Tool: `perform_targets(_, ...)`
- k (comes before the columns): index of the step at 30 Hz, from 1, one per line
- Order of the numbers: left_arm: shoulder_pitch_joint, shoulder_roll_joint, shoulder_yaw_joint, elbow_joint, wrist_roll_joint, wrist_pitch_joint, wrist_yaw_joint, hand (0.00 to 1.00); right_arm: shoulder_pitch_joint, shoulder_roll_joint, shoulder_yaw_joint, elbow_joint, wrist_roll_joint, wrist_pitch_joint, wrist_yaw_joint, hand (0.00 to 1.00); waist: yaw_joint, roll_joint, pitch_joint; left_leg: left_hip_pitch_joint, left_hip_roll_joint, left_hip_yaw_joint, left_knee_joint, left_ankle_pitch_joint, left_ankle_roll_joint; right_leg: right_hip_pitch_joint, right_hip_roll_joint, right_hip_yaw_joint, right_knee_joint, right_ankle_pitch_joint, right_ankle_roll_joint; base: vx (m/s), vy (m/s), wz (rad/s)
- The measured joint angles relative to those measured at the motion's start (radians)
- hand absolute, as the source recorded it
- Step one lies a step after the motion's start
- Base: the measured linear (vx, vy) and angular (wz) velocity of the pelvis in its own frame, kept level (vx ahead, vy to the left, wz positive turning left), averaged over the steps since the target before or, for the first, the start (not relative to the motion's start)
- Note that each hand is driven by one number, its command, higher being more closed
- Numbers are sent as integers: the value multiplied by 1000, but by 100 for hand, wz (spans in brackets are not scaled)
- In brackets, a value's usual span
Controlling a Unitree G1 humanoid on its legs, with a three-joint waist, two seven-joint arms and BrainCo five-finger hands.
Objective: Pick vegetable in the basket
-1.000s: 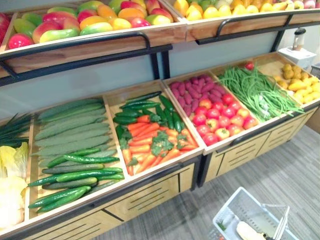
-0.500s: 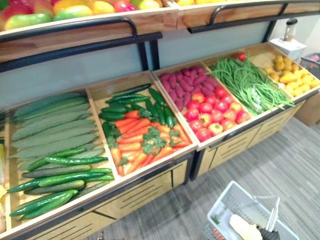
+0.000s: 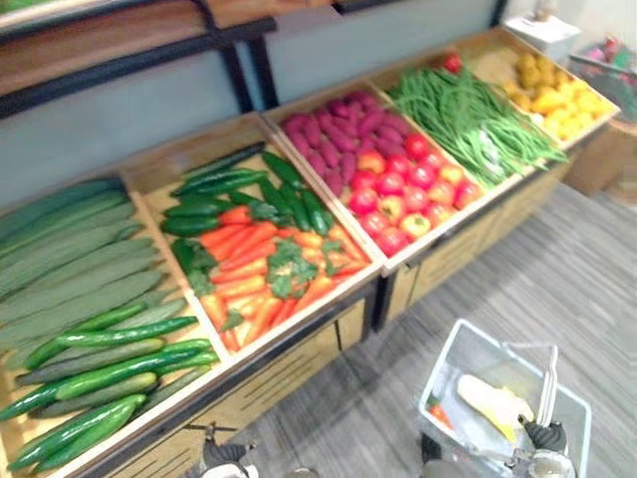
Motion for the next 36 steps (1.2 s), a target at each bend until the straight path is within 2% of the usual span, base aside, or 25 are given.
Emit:
perform_targets(1,-2,3,9,-3,1,-1,2,0,-15,1,7,-4,0,0,0,100,4,13,13,4,23,40,-7,7,7,-1,14,-44,8,7,-8,-308,13,-127)
perform_targets(2,-15,11,15,-27,4,-1,3,0,-24,3,2,-8,0,4,-1,100,-2,19,35,12,42,86,-27,26,12,-50,3,-246,247,-189,-146,-211,-17,-100)
perform_targets(4,-1,21,17,-39,5,1,4,0,-28,3,10,-7,-2,6,-1,100,5,16,61,73,54,168,-64,50,11,-35,-27,-407,474,-357,-185,-212,7,-124)
perform_targets(5,26,22,19,-38,5,2,3,0,-33,3,35,-7,-5,7,-1,100,6,8,57,105,61,222,-68,54,7,2,-44,-468,520,-404,-194,-161,-25,-128)
perform_targets(6,35,20,19,-38,5,3,3,0,-33,4,47,-6,-10,8,0,100,6,1,53,117,61,246,-69,56,5,16,-56,-490,523,-422,-191,-156,-116,-120)
perform_targets(7,43,20,24,-37,5,3,4,0,-33,8,69,-3,-31,8,-1,100,8,-21,44,126,59,291,-61,57,1,23,-68,-520,505,-453,-170,-89,-137,-89)
perform_targets(8,40,21,29,-35,5,3,3,0,-34,8,80,-2,-40,8,0,100,9,-32,41,126,61,312,-52,55,-2,18,-64,-526,482,-465,-168,-90,-178,-112)
perform_targets(9,27,0,38,-28,4,4,3,0,-37,4,87,-2,-41,9,0,100,14,-25,47,128,63,334,-49,62,-12,27,-14,-501,396,-447,-154,-103,-173,-109)
perform_targets(11,25,-22,35,-8,4,3,1,0,-42,4,111,-4,-43,9,0,100,17,-6,41,128,77,329,-97,109,1,64,89,-433,189,-349,-158,-129,-196,-117)
perform_targets(13,20,-29,36,3,3,4,1,0,-28,5,115,-5,-62,9,0,100,17,-7,41,155,85,340,-118,123,-12,95,132,-394,104,-301,-166,-40,-166,-73)
perform_targets(15,19,-40,42,4,3,3,2,0,-18,5,117,-5,-78,9,0,100,18,-8,42,173,102,368,-101,126,-18,111,155,-369,67,-281,-172,34,-142,-52)
perform_targets(18,15,-53,47,5,2,4,4,0,23,5,128,-10,-80,10,-1,100,14,-5,47,170,194,366,80,121,-24,154,182,-344,53,-285,-180,63,-149,-36)
perform_targets(19,17,-62,44,5,2,3,4,0,39,2,130,-10,-81,10,-1,100,14,3,58,161,232,299,175,122,-21,194,194,-330,46,-289,-197,86,-131,-33)
perform_targets(20,22,-78,34,5,-1,3,4,0,47,-7,133,-10,-82,13,-1,100,15,10,62,115,230,163,239,92,-28,215,195,-309,43,-290,-202,76,-104,-40)
perform_targets(21,24,-87,27,5,-1,2,4,0,46,-12,132,-10,-83,14,-1,100,17,11,62,95,196,80,229,76,-39,214,188,-296,45,-290,-202,39,-21,-51)
perform_targets(22,25,-97,8,6,-1,2,3,0,42,-20,132,-9,-85,14,-4,100,19,10,64,69,139,-37,195,60,-48,211,174,-282,45,-290,-202,36,58,-54)
perform_targets(23,28,-109,-18,5,-1,0,3,0,43,-28,132,-9,-87,14,-12,100,22,12,63,48,54,-150,92,51,-51,209,153,-255,42,-287,-197,36,81,-51)
perform_targets(25,36,-114,-27,5,-1,-2,3,0,44,-29,128,-10,-87,14,-22,100,26,30,61,49,18,-198,-20,62,-48,209,150,-234,42,-284,-191,35,92,-45)
perform_targets(26,39,-114,-27,6,-1,-2,3,0,43,-29,122,-10,-87,13,-29,100,28,56,61,47,5,-235,-123,98,-49,208,155,-222,41,-278,-181,33,117,-40)
perform_targets(28,44,-110,-26,12,-1,-3,4,0,42,-22,122,-9,-87,14,-31,100,37,70,62,51,-9,-257,-155,153,-52,206,157,-203,35,-272,-166,33,140,-30)
perform_targets(31,37,-96,-29,39,0,-2,4,0,43,-4,124,-11,-87,11,-31,100,40,53,58,48,-56,-233,-165,130,-26,212,111,-190,3,-245,-126,73,148,-8)
perform_targets(36,38,-89,-34,75,3,2,3,0,42,-2,123,-10,-87,12,-31,100,52,43,56,48,-96,-192,-147,101,15,194,69,-147,4,-232,-97,130,141,-18)
